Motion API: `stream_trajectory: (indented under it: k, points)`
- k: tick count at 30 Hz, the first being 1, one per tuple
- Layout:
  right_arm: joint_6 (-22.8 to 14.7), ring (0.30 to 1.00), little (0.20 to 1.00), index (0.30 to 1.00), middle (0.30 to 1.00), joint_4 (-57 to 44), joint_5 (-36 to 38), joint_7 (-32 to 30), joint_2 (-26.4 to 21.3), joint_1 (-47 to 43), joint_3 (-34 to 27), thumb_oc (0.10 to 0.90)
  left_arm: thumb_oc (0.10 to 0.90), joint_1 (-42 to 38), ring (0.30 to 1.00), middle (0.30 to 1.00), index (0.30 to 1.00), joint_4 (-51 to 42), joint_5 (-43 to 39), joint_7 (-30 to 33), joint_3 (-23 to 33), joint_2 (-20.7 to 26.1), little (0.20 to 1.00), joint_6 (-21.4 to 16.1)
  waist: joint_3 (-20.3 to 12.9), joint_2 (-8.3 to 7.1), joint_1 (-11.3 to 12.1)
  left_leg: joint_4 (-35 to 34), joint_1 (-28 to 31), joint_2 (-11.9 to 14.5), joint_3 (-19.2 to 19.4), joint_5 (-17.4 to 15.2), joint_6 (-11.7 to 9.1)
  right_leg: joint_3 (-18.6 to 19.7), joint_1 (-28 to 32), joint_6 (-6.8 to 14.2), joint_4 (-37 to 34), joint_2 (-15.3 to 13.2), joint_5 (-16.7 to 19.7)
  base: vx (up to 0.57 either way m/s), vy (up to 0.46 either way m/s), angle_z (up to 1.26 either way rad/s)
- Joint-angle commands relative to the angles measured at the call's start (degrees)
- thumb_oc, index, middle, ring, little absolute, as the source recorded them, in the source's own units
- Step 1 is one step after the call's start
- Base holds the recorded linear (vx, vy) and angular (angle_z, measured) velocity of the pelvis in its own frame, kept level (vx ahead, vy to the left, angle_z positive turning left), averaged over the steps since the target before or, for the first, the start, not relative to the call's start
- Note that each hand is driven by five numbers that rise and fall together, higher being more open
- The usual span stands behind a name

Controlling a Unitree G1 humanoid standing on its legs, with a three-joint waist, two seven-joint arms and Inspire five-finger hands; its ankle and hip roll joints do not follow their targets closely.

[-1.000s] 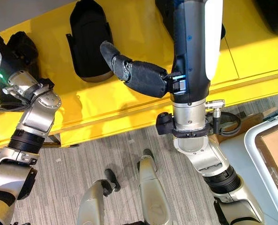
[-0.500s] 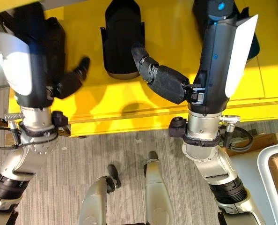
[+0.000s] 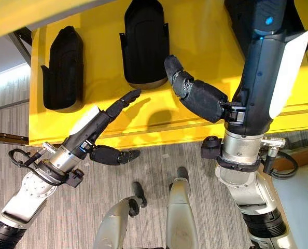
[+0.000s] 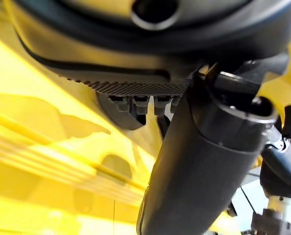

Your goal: Move parts from the plastic box to the shelf.

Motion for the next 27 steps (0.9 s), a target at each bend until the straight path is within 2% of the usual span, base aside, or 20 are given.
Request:
stream_trajectory:
  k: [1, 2, 9, 11, 14, 20, 25, 27]
  points:
    - [-6.0, 1.0, 1.0, 1.0, 1.0, -11.4, -0.1, -0.6, -0.5, -3.8, -5.7, 0.9, 0.9, -2.2, 1.0, 1.0, 1.0, -6.6, -6.3, 1.5, 5.1, 0.5, 1.0, -2.6, -1.5, 1.46, -1.8, 4.1, 0.4, -1.0, -1.2, -4.3, 2.9, -6.6, 4.6, -3.4, 0.6, -1.9, -5.5, 0.03, 0.015, -0.01]
    - [-6.4, 1.0, 1.0, 1.0, 1.0, -11.8, -0.1, -0.1, -0.3, -2.1, -7.1, 0.9, 0.9, 0.4, 1.0, 1.0, 1.0, -6.5, -4.0, 2.9, 7.1, 0.2, 1.0, -1.2, -1.8, 1.66, -1.5, 4.4, 0.4, -1.2, -1.4, -4.6, 3.1, -6.5, 4.7, -3.5, 0.9, -1.9, -5.7, 0.0, 0.0, 0.0]
    - [-6.8, 1.0, 1.0, 1.0, 1.0, -12.1, -0.4, -0.4, -1.0, 0.3, -9.4, 0.9, 0.9, 7.3, 1.0, 1.0, 1.0, -3.9, 5.8, 9.4, 12.3, 0.8, 1.0, 3.7, -2.1, 1.92, -0.4, 4.7, 0.4, -1.5, -1.8, -4.7, 3.1, -7.1, 4.8, -3.5, 0.5, -2.3, -5.6, 0.0, 0.0, 0.0]
    - [-6.1, 1.0, 1.0, 1.0, 1.0, -12.2, 0.4, -0.9, -1.5, 0.7, -10.7, 0.9, 0.9, 10.0, 1.0, 1.0, 1.0, -2.2, 7.8, 9.9, 15.4, 2.4, 1.0, 3.2, -2.1, 2.04, 0.2, 4.5, 0.3, -1.6, -2.0, -4.6, 3.0, -7.3, 4.9, -3.5, 0.5, -2.3, -5.7, -0.02, -0.008, 0.05]
    - [-5.1, 1.0, 1.0, 1.0, 1.0, -12.1, -0.4, -3.5, -1.6, 1.9, -12.1, 0.9, 0.9, 12.1, 1.0, 1.0, 1.0, -2.4, 6.2, 7.7, 17.6, 2.9, 1.0, 0.7, -2.2, 1.99, 0.6, 4.3, 0.4, -1.7, -2.3, -4.7, 3.2, -7.5, 5.2, -3.5, 0.5, -2.2, -5.8, 0.0, -0.007, 0.01]
    - [-2.3, 1.0, 1.0, 1.0, 1.0, -10.5, -0.4, -7.4, -0.4, 5.1, -16.3, 0.9, 0.9, 14.9, 1.0, 1.0, 1.0, -2.6, 6.5, 4.1, 19.9, 2.0, 1.0, 0.8, -2.9, 1.61, 0.5, 2.0, 2.1, -1.8, -2.2, -4.1, 2.7, -7.7, 6.9, -2.5, -2.7, -2.1, -4.4, 0.01, 0.005, 0.07]
    - [0.5, 1.0, 1.0, 1.0, 1.0, -8.8, 3.7, -4.8, 0.9, 12.5, -21.6, 0.9, 0.9, 19.4, 1.0, 1.0, 1.0, -2.5, 6.2, 1.4, 23.5, 1.8, 1.0, 0.7, -4.5, 0.79, -0.1, -1.9, 5.4, -1.3, -2.1, -3.1, 2.3, -7.2, 10.0, -1.5, -6.3, -2.0, -3.2, 0.05, 0.04, -0.01]
    - [0.0, 1.0, 1.0, 1.0, 1.0, -7.9, 6.1, -4.1, 1.7, 16.4, -23.6, 0.9, 0.9, 21.7, 1.0, 1.0, 1.0, -2.1, 8.0, 1.0, 25.4, 1.6, 1.0, 0.7, -5.7, 0.08, -0.4, -3.9, 6.9, -0.9, -1.7, -2.6, 1.9, -7.3, 11.5, -0.8, -8.9, -2.2, -2.2, 0.05, 0.001, 0.0]
